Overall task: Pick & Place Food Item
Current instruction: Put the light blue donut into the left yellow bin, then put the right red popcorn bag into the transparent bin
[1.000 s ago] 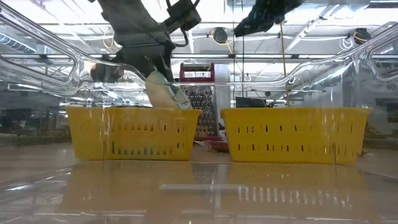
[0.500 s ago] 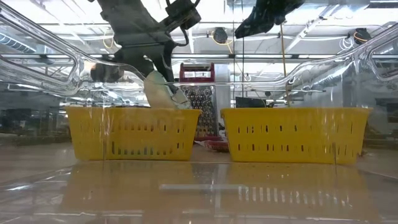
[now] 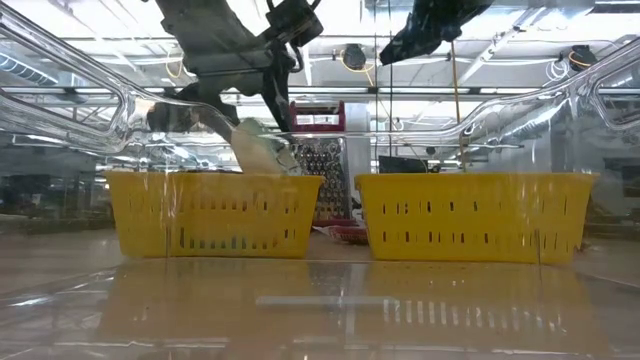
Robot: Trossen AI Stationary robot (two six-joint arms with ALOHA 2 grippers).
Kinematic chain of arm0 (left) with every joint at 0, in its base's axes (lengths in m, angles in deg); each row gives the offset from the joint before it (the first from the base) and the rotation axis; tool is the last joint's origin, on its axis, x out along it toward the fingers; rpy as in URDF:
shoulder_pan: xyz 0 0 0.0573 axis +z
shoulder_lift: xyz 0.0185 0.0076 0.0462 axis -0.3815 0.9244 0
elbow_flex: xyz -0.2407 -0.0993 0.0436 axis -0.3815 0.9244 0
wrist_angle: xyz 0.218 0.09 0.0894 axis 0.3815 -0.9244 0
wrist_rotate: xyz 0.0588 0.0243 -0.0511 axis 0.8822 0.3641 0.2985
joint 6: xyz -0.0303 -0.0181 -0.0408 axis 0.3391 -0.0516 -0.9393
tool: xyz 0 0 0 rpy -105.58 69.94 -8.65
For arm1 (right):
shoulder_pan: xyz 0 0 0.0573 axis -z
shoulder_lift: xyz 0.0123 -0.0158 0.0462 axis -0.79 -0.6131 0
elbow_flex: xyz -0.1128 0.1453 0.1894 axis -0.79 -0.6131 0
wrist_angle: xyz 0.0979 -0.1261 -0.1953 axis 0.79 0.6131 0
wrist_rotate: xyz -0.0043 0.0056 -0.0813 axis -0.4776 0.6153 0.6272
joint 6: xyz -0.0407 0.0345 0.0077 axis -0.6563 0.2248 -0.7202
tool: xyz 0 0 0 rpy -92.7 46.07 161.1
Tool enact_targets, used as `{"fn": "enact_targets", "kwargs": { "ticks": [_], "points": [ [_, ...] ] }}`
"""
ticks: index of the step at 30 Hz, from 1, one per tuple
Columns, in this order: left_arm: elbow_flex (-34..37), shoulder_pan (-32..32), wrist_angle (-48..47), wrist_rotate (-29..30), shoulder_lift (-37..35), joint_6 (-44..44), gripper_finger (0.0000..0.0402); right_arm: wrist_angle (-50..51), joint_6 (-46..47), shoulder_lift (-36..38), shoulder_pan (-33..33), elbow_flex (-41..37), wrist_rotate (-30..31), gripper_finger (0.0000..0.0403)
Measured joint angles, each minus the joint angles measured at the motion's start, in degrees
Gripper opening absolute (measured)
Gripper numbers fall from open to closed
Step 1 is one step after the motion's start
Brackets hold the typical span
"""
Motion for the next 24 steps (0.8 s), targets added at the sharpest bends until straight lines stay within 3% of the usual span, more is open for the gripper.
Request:
{"fn": "enact_targets", "kwargs": {
  "ticks": [9,24],
  "points": [
    [0.0,0.4,5.3,0.0,0.0,0.7,0.0244,-0.2,0.5,0.0,0.0,0.0,0.0,0.0112],
    [0.0,-0.3,-0.9,-0.1,0.0,1.1,0.0213,0.0,1.0,0.0,0.0,0.0,0.0,0.0110]
  ]
}}
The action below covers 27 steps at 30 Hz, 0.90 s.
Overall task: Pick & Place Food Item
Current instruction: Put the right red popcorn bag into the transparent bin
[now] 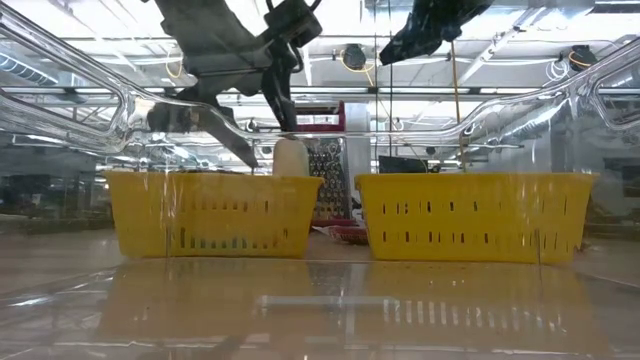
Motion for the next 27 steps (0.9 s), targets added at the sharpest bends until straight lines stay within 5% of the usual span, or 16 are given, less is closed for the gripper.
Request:
{"fn": "enact_targets", "kwargs": {
  "ticks": [11,17,27],
  "points": [
    [0.0,-0.1,-0.8,-0.1,0.0,2.3,0.0200,0.0,0.0,0.0,0.0,0.0,0.0,0.0111],
    [0.1,1.9,2.4,-7.7,-2.1,9.4,0.0203,0.1,0.0,0.0,0.0,0.0,0.0,0.0111],
    [0.1,1.4,-3.6,-1.6,-8.3,17.7,0.0187,0.3,0.6,0.0,0.0,0.0,0.0,0.0110]
  ]
}}
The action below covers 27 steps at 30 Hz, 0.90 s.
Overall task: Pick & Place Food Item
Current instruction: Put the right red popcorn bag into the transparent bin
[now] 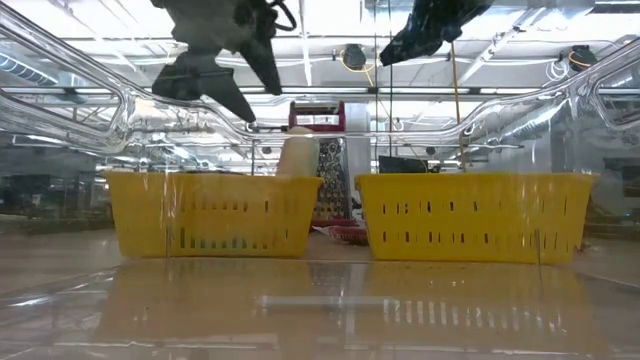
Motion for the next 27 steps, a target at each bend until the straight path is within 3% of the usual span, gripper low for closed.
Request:
{"fn": "enact_targets", "kwargs": {
  "ticks": [5,11,15,21,27],
  "points": [
    [0.0,-1.0,-6.9,9.2,-3.5,3.1,0.0186,1.9,1.2,0.0,0.0,0.0,0.1,0.0111],
    [0.0,-1.4,-22.5,19.9,-5.7,0.7,0.0186,2.1,1.3,1.2,0.1,-2.7,0.1,0.0110],
    [0.0,0.2,-28.2,21.6,-5.6,1.7,0.0186,-3.5,2.3,4.0,1.1,-8.1,0.1,0.0111],
    [6.5,5.0,-19.6,21.1,-9.1,11.6,0.0186,-4.8,7.6,7.5,3.5,-16.9,0.1,0.0112],
    [21.5,12.5,2.4,11.7,-20.2,25.2,0.0186,-4.3,16.5,7.9,4.8,-23.8,0.2,0.0120]
  ]
}}
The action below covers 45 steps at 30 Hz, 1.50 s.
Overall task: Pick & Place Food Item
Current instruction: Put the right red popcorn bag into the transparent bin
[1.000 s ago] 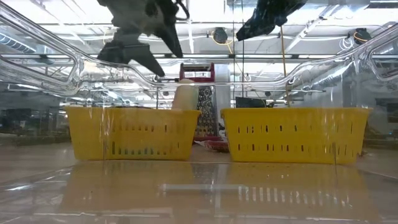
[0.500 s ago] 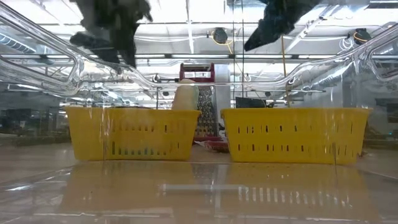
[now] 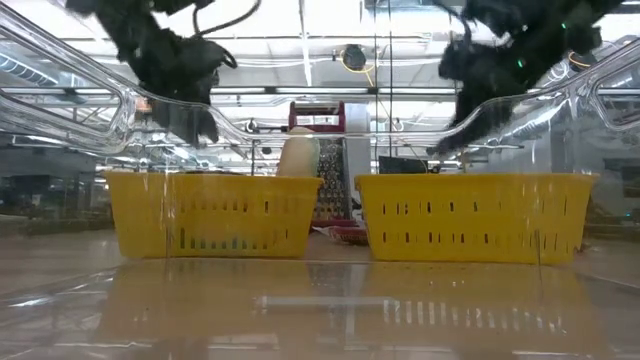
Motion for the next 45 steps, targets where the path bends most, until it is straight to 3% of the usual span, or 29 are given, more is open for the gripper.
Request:
{"fn": "enact_targets", "kwargs": {
  "ticks": [4,8,14,21,29,41,45],
  "points": [
    [10.2,3.1,19.3,-10.9,-6.5,9.0,0.0186,1.2,3.0,0.0,-0.5,-2.9,-0.2,0.0146],
    [15.3,5.0,28.7,-16.7,-9.6,13.2,0.0186,3.8,6.3,0.0,-1.7,-5.2,-0.1,0.0181],
    [17.1,6.4,29.1,-17.9,-10.1,17.4,0.0186,0.2,11.5,0.0,-2.8,-11.8,-0.1,0.0227],
    [17.1,7.0,29.6,-17.6,-8.2,17.5,0.0186,-9.1,13.6,0.1,-2.7,-19.1,-1.6,0.0232],
    [17.1,7.0,29.4,-17.6,-6.6,16.7,0.0186,-14.6,16.0,0.2,-2.6,-23.7,-6.9,0.0187],
    [17.1,7.0,30.7,-15.6,-6.6,16.7,0.0186,-15.6,15.7,0.1,-1.8,-24.2,-8.0,0.0025],
    [17.1,7.0,32.1,-15.7,-6.6,16.7,0.0186,-21.1,12.9,0.6,-1.8,-24.4,-8.1,0.0012]
  ]
}}
